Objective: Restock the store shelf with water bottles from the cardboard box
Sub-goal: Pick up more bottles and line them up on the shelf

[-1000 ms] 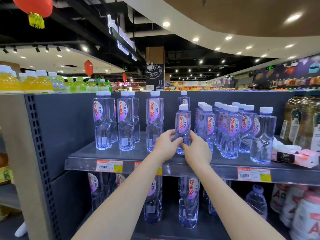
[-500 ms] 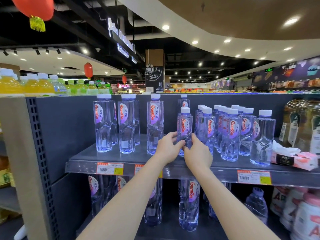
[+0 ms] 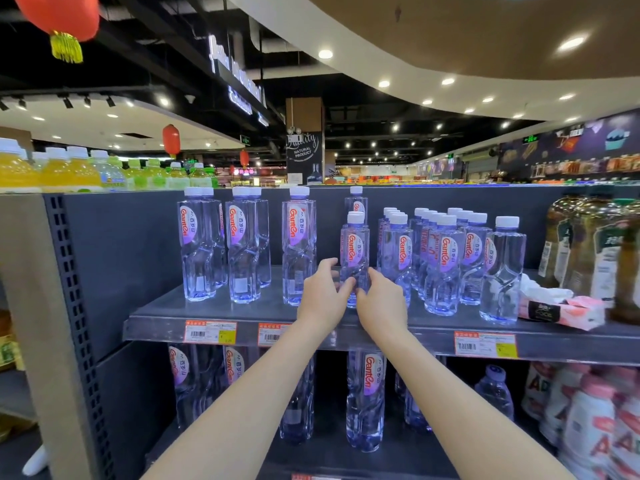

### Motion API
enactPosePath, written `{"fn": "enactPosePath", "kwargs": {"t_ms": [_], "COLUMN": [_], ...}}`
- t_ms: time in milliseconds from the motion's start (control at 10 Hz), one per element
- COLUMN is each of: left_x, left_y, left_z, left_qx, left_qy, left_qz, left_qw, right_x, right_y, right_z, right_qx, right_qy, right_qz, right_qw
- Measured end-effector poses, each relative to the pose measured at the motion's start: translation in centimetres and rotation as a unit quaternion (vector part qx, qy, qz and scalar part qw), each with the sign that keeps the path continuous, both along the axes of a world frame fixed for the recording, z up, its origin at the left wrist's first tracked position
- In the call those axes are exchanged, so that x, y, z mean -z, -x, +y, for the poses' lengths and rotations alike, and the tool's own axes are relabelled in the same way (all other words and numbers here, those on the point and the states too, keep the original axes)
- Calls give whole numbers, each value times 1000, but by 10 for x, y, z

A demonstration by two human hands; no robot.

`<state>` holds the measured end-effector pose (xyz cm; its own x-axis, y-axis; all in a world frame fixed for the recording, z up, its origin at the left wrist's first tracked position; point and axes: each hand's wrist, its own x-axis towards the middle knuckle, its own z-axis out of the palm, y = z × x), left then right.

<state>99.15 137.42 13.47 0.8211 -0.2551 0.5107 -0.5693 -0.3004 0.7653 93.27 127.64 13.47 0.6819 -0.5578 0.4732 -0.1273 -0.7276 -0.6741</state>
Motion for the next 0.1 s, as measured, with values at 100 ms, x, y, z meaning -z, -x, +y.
{"fn": "enactPosePath", "kwargs": {"t_ms": [100], "left_x": [2], "left_y": [7], "left_z": [3], "left_qx": [-30], "left_qy": [-13], "left_qz": [-29], "left_qw": [999], "right_x": [0], "right_y": [6], "right_z": [-1], "right_qx": [-19], "right_qy": [8], "right_qz": [-22], "right_qw": [1000]}}
